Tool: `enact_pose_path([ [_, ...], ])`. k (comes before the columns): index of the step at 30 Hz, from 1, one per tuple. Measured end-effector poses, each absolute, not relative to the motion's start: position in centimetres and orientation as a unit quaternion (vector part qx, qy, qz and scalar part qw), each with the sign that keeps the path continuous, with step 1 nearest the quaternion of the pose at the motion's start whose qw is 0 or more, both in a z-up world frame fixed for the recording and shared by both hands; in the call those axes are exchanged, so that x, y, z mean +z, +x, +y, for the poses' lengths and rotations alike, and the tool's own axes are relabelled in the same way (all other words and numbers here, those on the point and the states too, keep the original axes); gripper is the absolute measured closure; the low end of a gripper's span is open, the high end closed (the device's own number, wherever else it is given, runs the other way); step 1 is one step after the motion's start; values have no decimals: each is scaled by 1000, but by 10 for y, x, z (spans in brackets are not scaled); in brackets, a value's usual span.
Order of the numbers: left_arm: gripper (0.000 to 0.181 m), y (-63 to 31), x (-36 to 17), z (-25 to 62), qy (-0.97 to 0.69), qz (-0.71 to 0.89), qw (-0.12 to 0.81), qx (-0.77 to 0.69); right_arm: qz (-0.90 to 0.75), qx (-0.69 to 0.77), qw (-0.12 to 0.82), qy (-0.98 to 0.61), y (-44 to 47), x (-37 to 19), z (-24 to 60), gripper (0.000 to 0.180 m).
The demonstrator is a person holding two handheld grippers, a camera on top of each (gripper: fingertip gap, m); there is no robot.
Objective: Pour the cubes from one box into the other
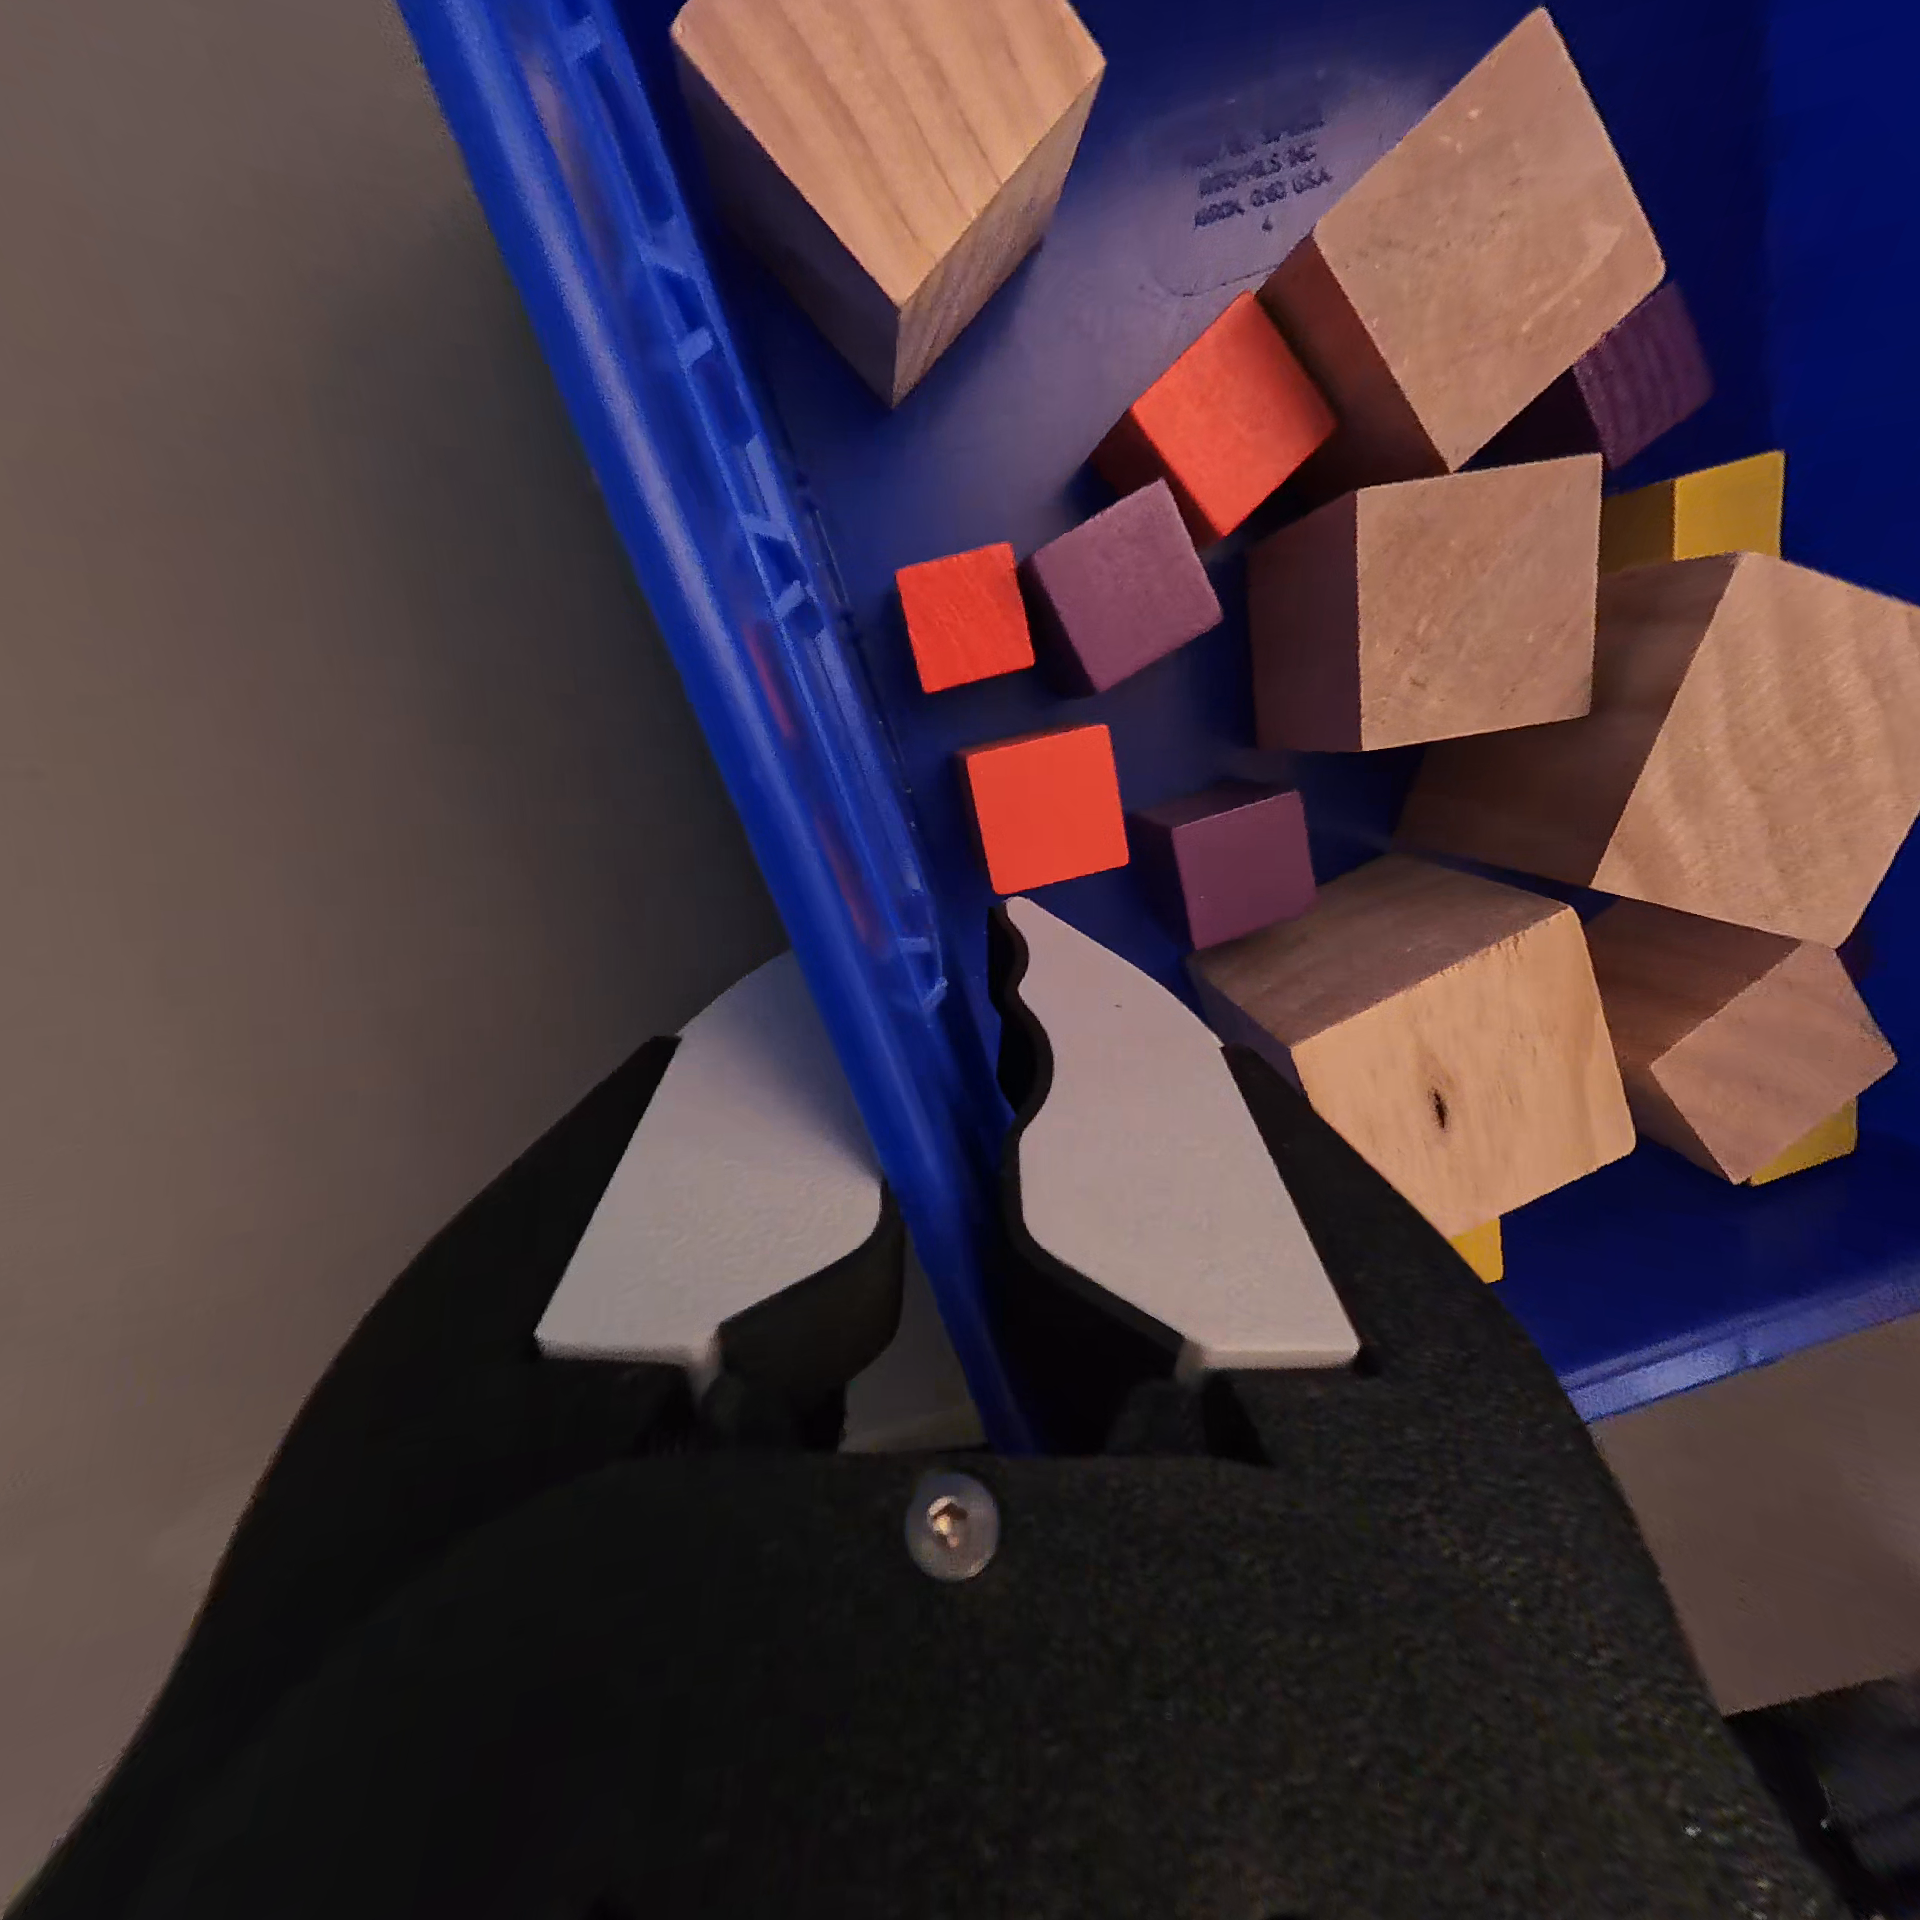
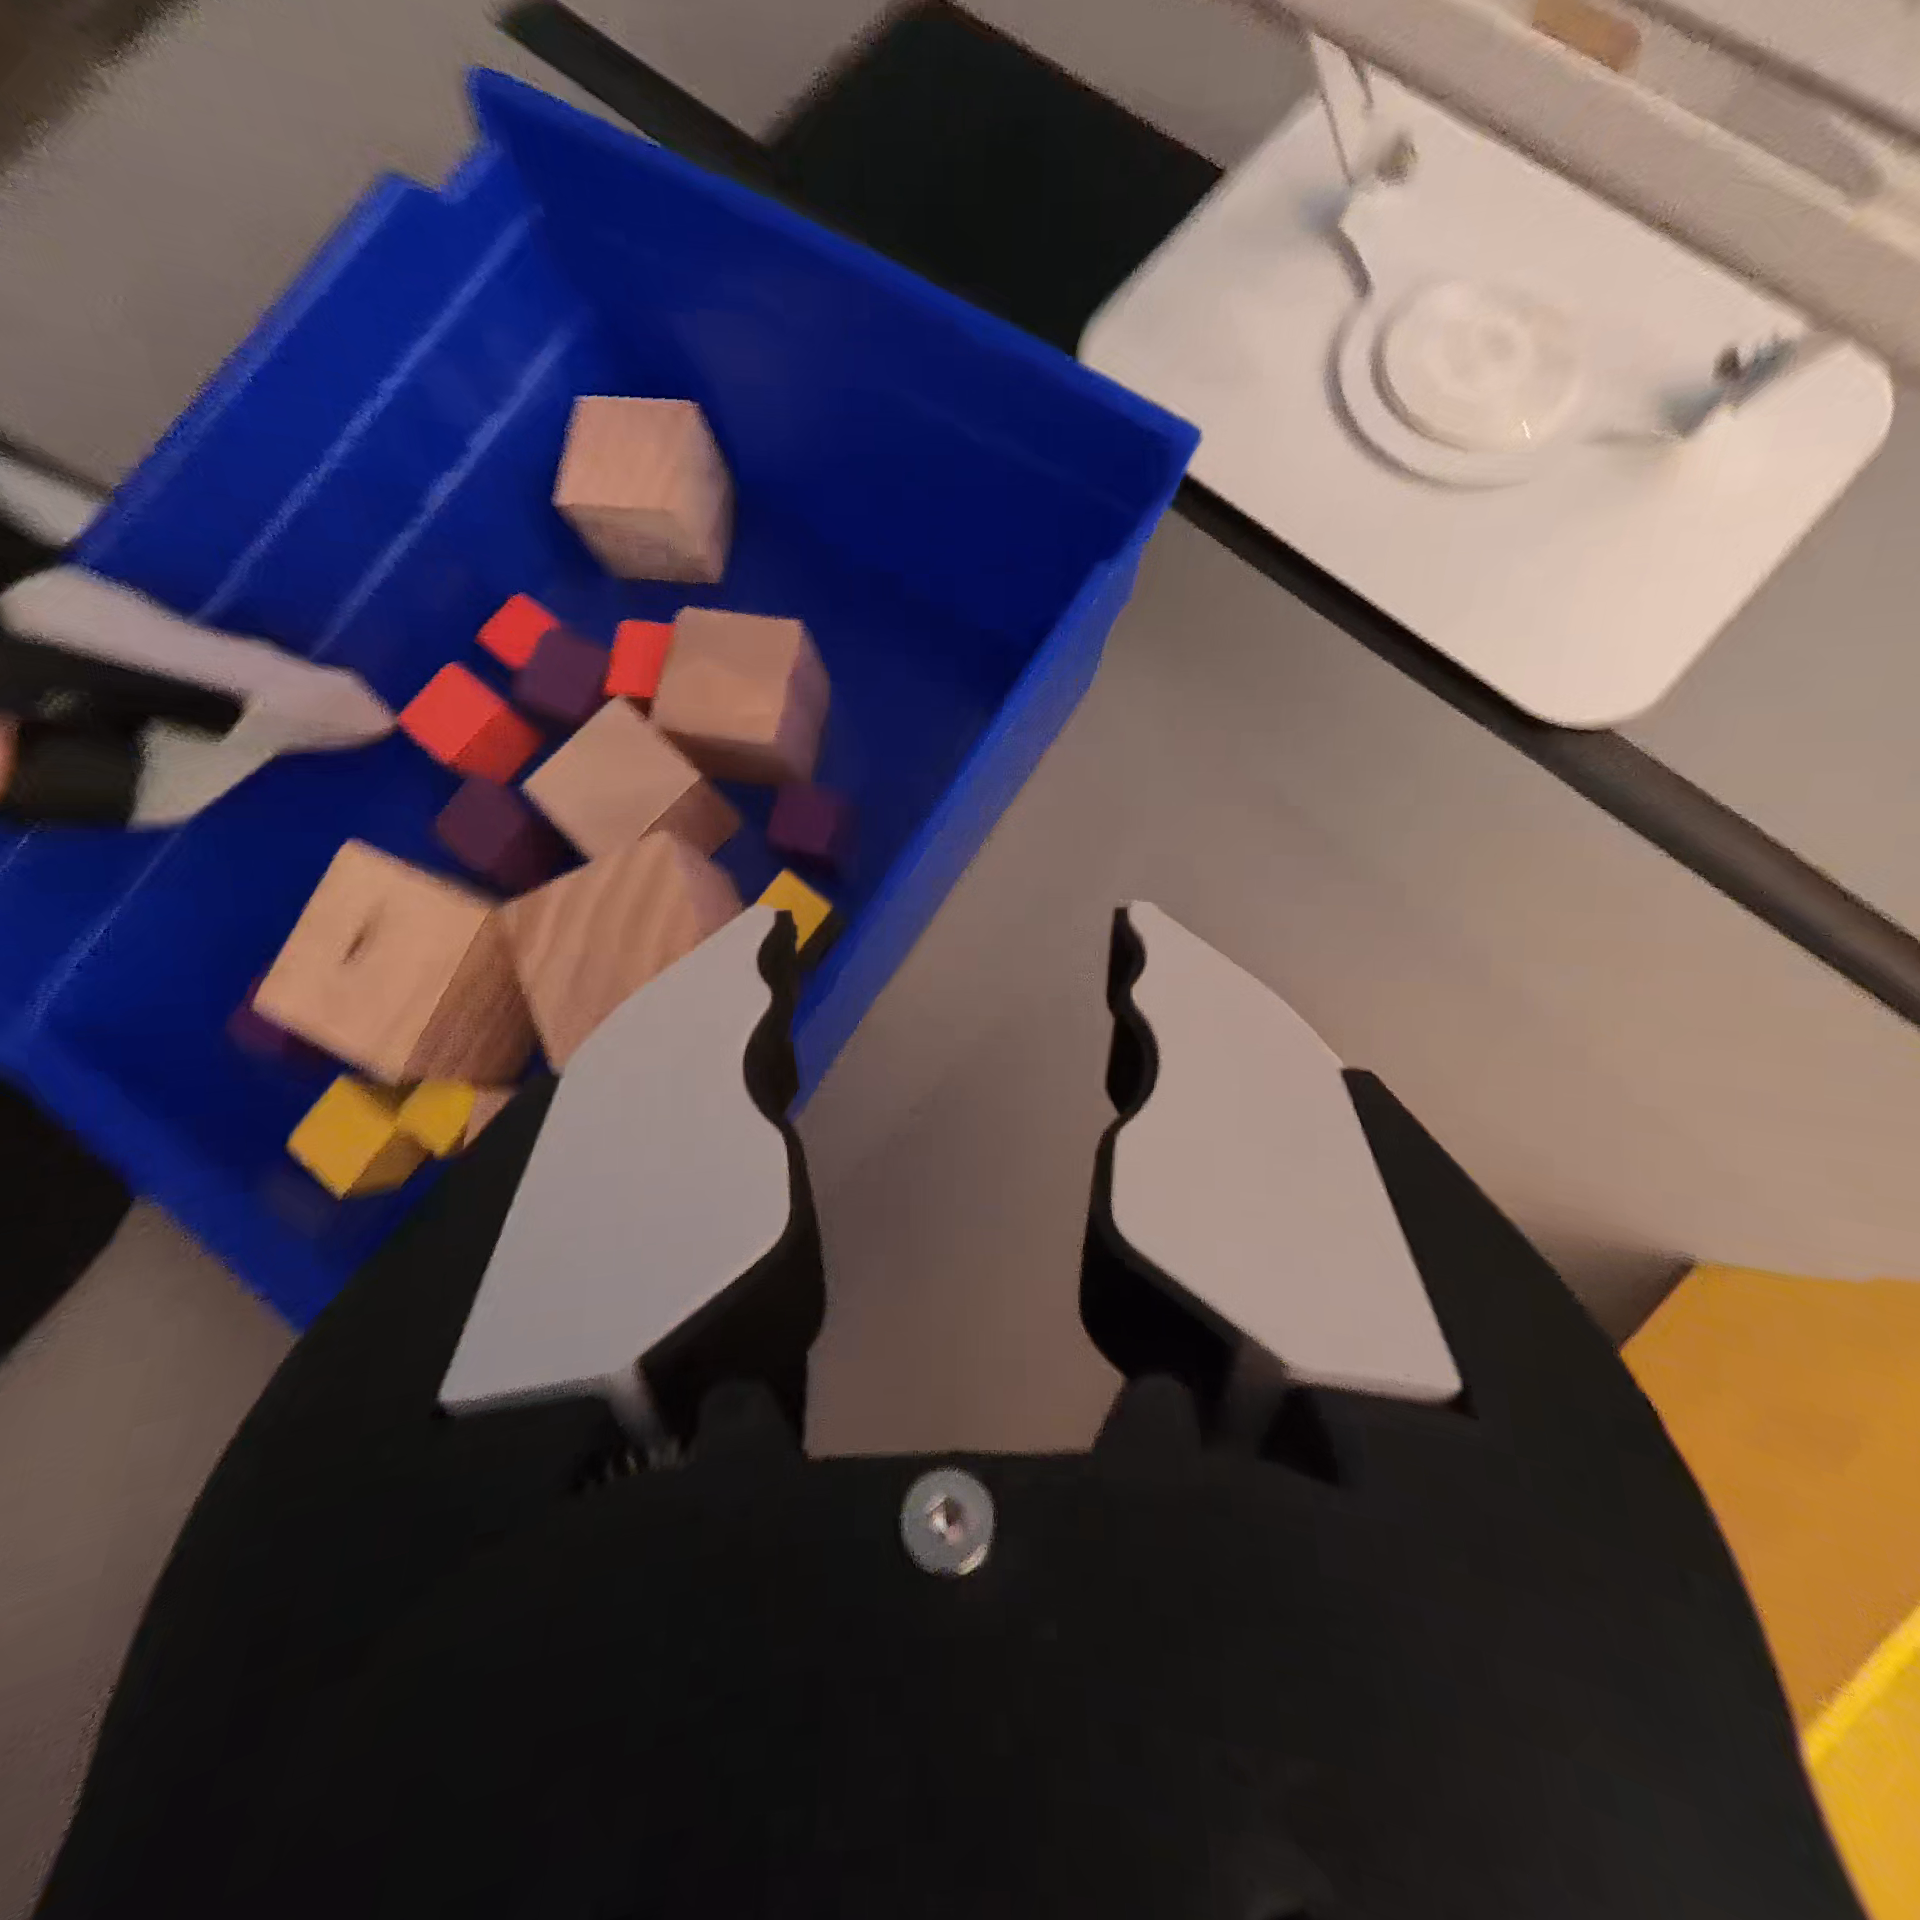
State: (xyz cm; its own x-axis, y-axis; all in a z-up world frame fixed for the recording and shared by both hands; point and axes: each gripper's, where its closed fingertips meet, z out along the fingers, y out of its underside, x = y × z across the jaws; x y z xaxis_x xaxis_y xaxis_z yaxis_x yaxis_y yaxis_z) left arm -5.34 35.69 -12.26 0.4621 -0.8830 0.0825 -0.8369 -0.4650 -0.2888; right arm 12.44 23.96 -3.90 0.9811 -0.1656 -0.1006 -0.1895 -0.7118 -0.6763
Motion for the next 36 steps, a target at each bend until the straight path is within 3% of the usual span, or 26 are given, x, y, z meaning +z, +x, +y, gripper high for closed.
enact_pose_path([
  [4,167,-41,-123,339,-845,512,103,-115,176,73,251,-949,126,-77,246,114],
  [7,168,-38,-123,332,-849,507,96,-112,199,35,145,-969,136,-109,230,115],
  [11,168,-37,-124,330,-851,506,89,-110,230,101,110,-962,121,-117,233,162],
  [16,168,-38,-126,326,-852,508,63,-111,232,59,49,-970,122,-122,226,167],
  [22,170,-41,-128,323,-851,514,45,-96,237,51,6,-970,121,-125,220,162],
  [25,171,-42,-128,323,-852,515,41,-87,254,83,12,-964,117,-125,223,172],
  [30,172,-39,-126,318,-854,513,32,-81,253,99,24,-962,117,-124,219,173],
  [36,172,-12,-84,301,-839,538,48,-67,274,123,50,-953,137,-92,195,173],
])
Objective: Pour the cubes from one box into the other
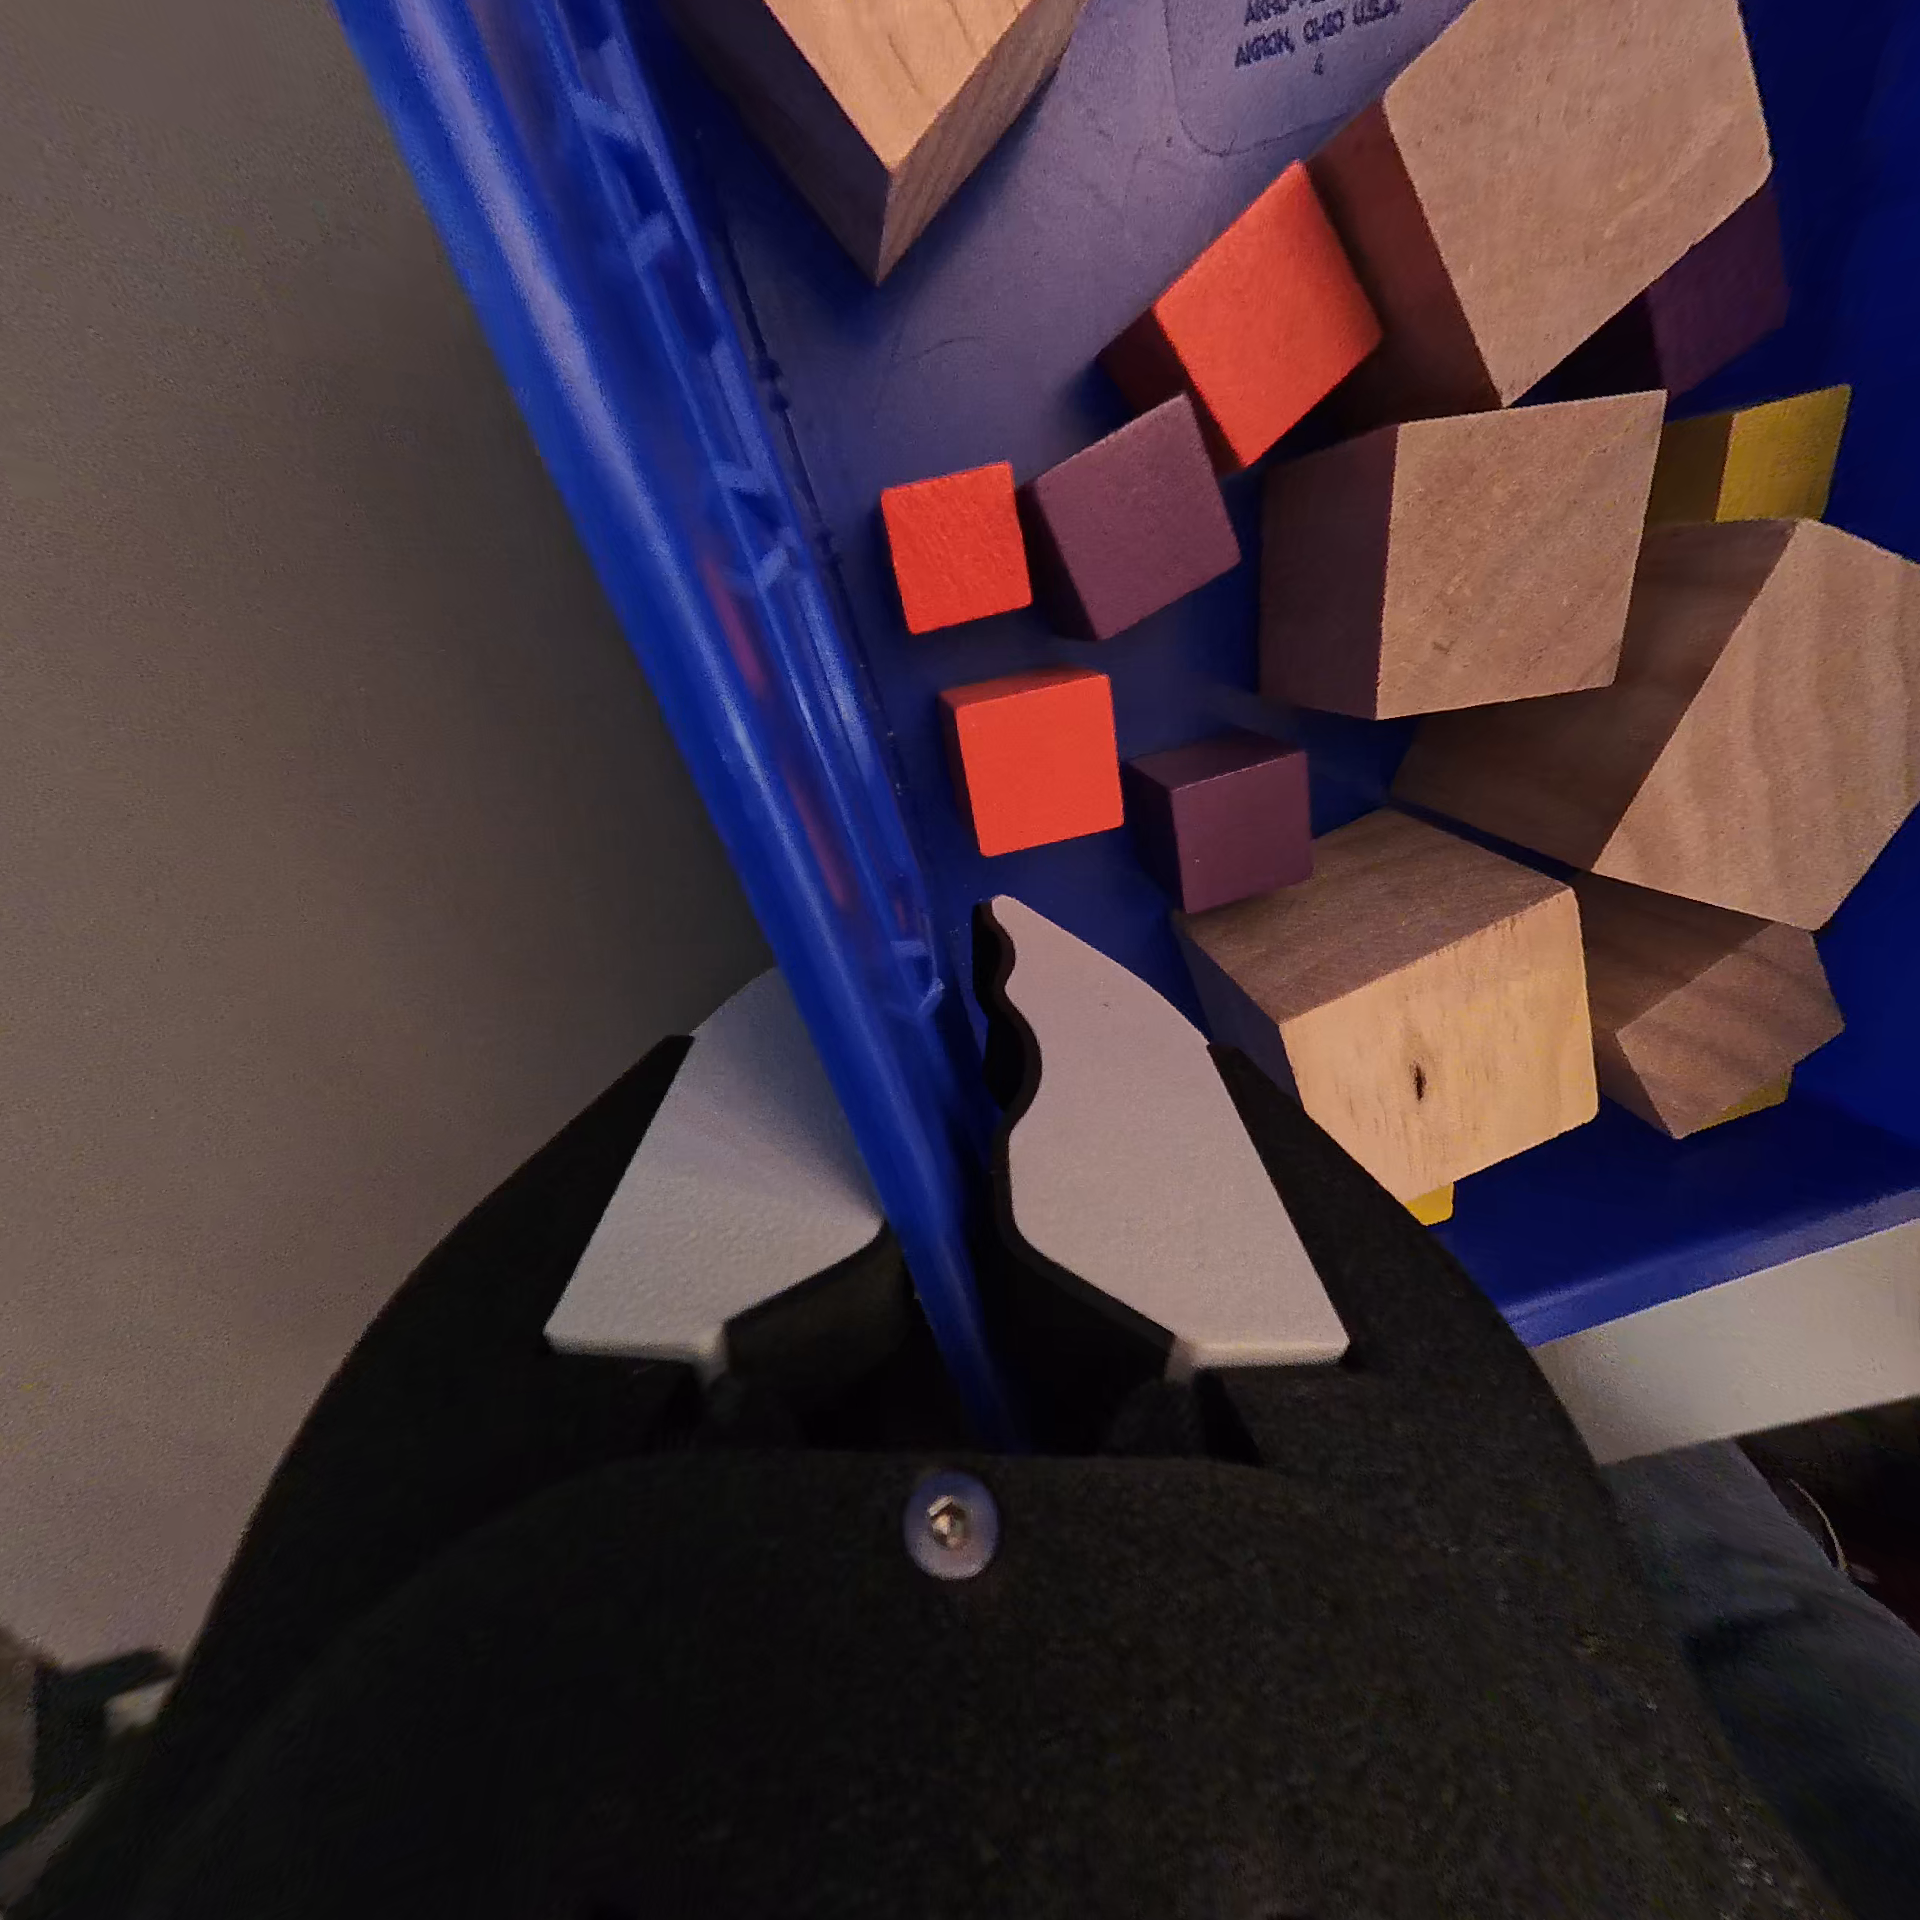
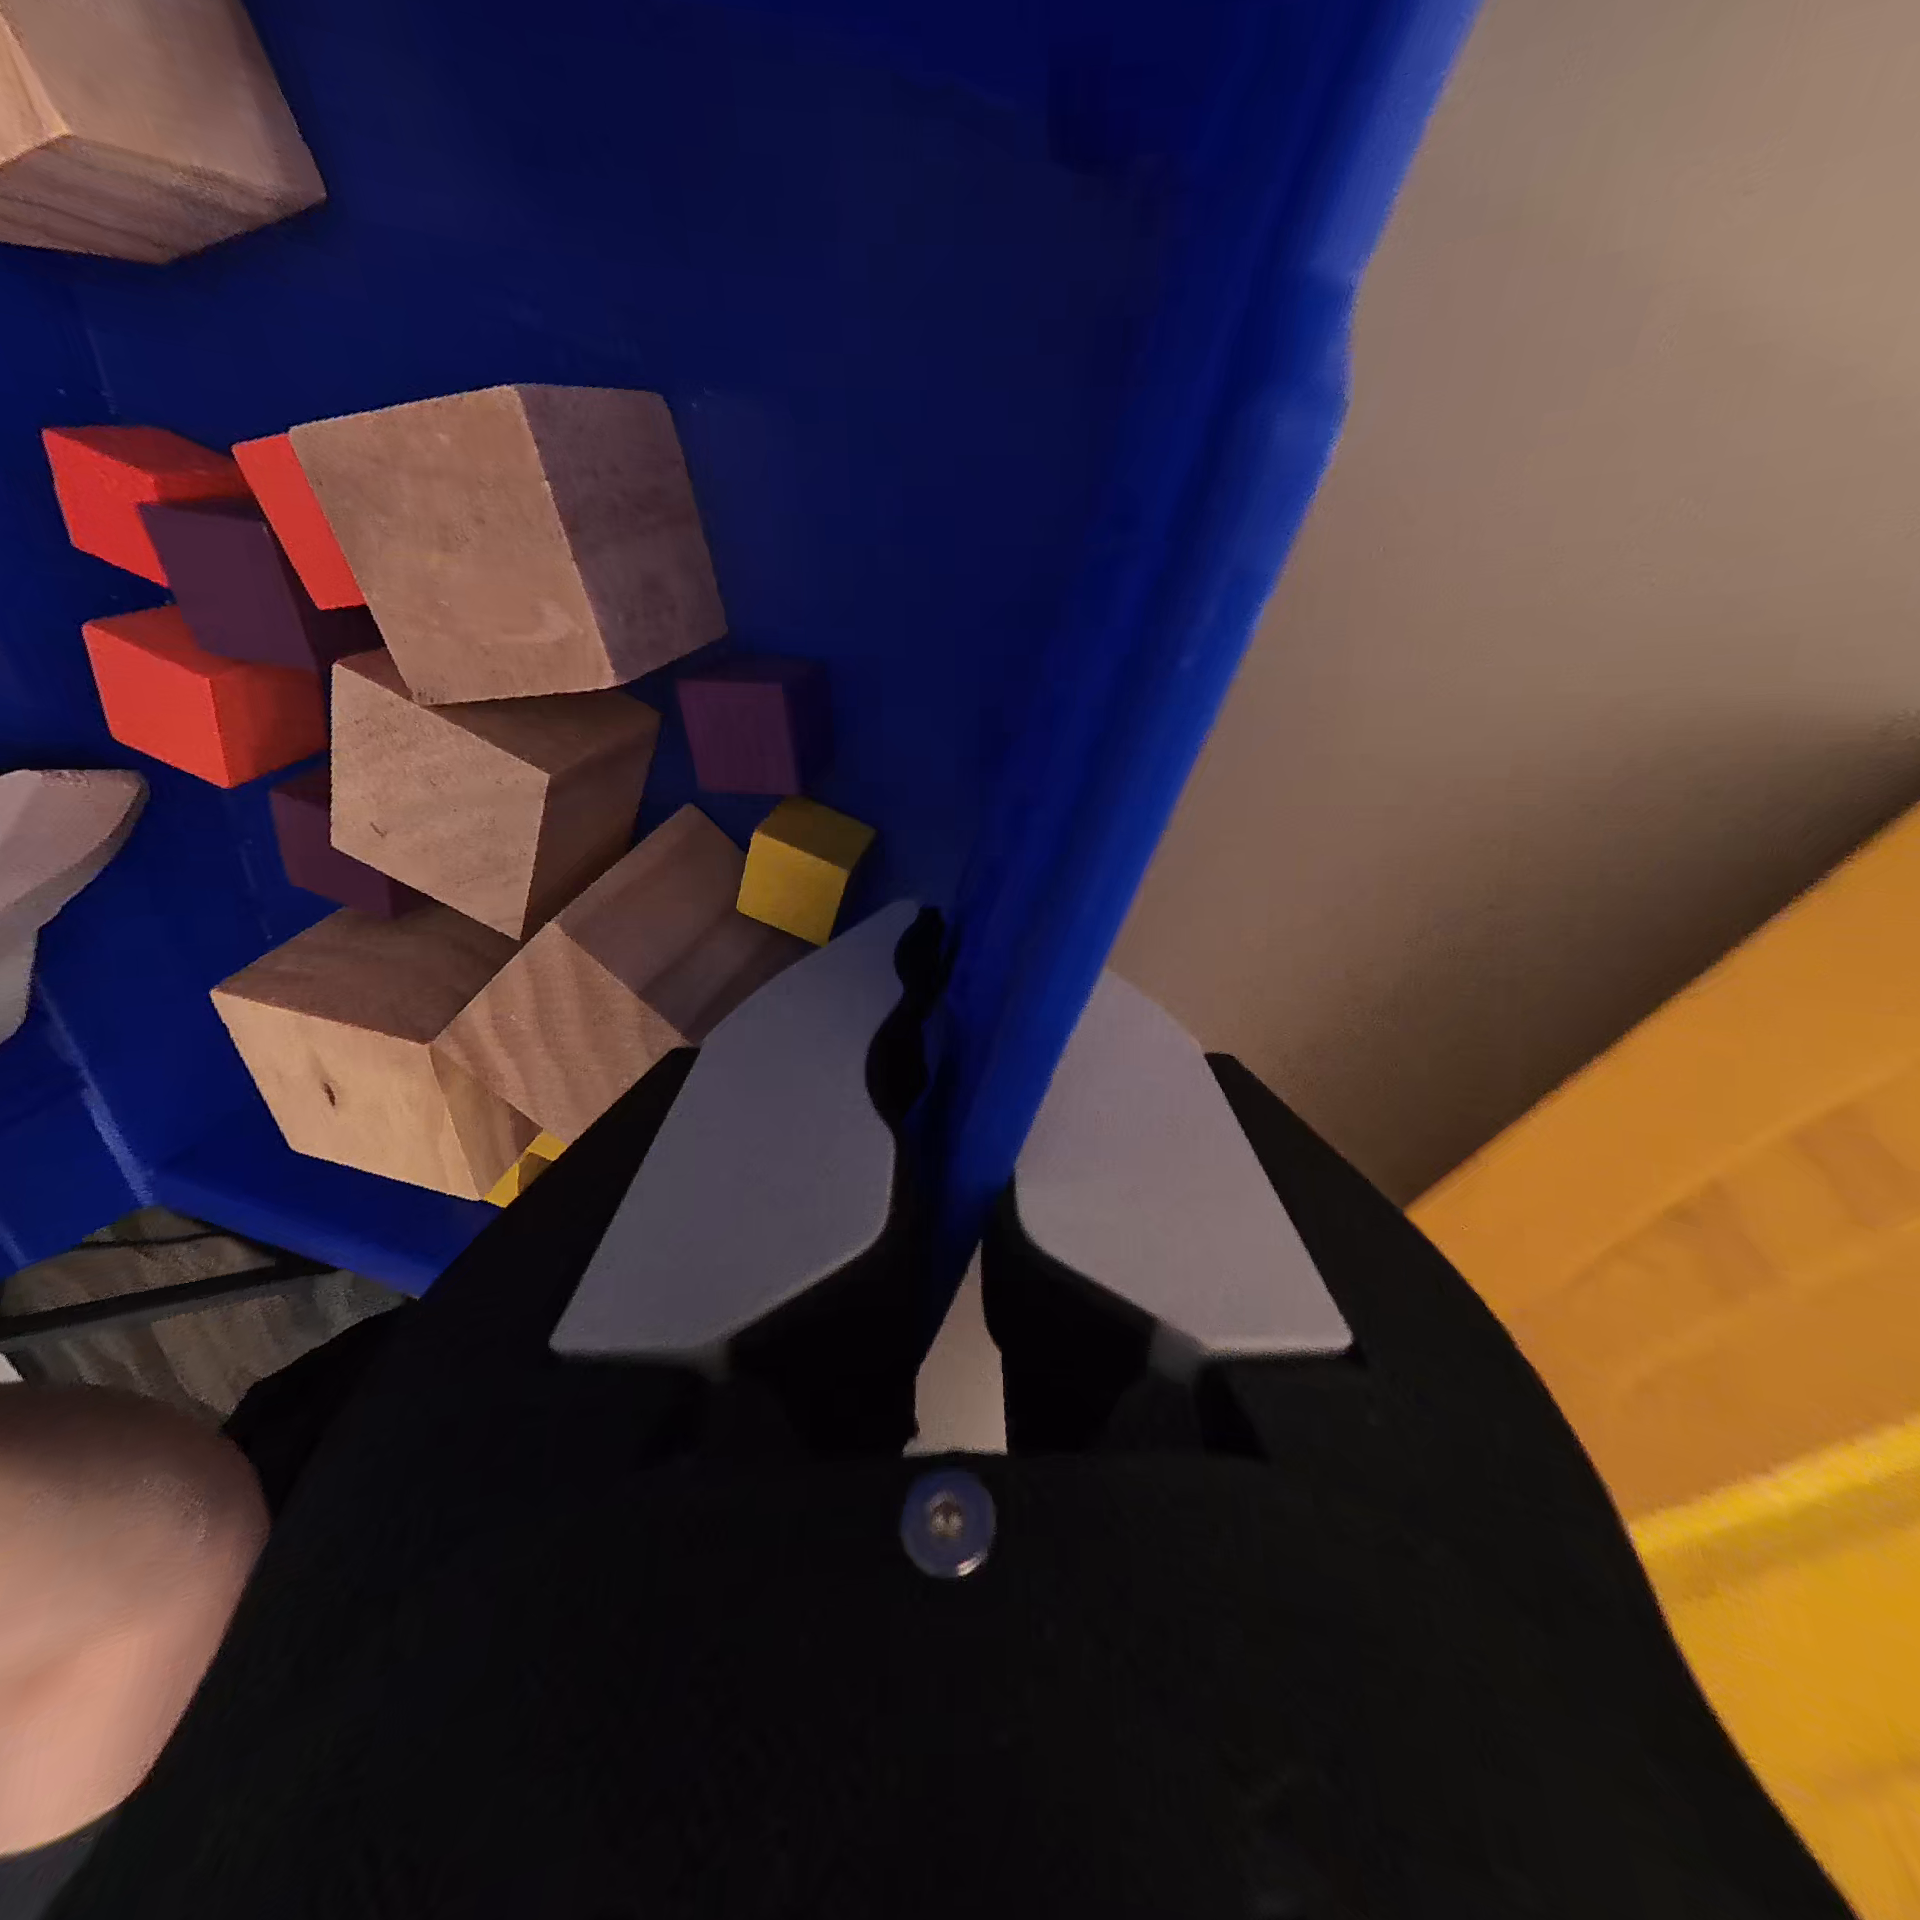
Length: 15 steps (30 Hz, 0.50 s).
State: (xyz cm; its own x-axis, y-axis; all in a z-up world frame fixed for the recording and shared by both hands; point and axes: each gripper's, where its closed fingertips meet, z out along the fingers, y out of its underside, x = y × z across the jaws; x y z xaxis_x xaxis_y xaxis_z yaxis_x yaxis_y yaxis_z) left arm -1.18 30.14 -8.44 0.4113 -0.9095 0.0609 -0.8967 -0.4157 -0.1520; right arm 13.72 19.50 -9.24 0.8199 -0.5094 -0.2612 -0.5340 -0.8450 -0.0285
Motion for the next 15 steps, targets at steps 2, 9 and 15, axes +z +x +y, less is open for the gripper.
enact_pose_path([
  [2,172,5,-56,292,-831,549,54,-62,276,122,61,-951,151,-66,183,173],
  [9,172,118,52,229,-771,619,127,-82,340,78,140,-927,240,43,98,173],
  [15,172,245,61,141,-692,677,169,-184,424,-25,177,-888,335,79,-14,172],
])
